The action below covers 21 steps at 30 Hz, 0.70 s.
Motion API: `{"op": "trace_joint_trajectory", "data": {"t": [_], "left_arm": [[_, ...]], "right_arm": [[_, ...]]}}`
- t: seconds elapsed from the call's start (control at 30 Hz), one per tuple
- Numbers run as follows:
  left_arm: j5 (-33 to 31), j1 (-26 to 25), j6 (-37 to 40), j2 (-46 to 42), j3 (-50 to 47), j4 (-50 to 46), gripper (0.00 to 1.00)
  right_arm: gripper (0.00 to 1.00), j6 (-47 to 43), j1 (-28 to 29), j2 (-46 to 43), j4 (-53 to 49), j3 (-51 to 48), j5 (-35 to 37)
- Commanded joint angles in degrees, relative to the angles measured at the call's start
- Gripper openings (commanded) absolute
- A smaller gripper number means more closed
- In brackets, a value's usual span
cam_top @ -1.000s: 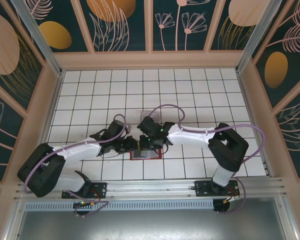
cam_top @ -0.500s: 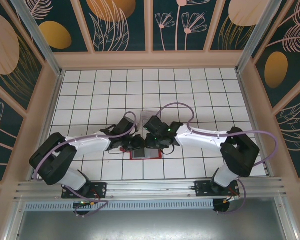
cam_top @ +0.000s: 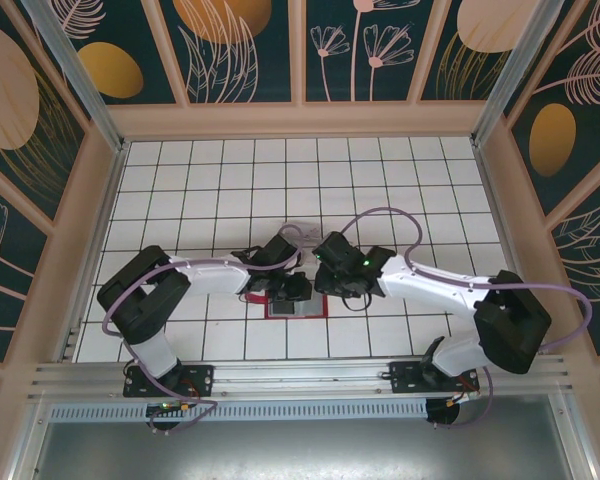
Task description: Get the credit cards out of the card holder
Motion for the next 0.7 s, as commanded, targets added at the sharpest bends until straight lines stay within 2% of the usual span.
{"op": "trace_joint_trajectory", "data": {"t": [0.0,0.33,0.67], "left_arm": [[-0.13,-0.31,1.1,1.21,1.05,-2.34,0.19],[-7.51,-0.08,2.14,-5.5,2.27,-7.11,0.2],[-10.07,4.99,3.68,-13.11,-4.22,-9.48,0.2]], "right_arm": [[0.33,1.71,-0.71,-2.71,-1.02,-1.63,1.56],[0.32,-0.32,-0.94,-2.78,6.36,-2.16,-7.38],[0.24,-0.39,-0.94,2.07,15.53,-2.44,-16.92]]}}
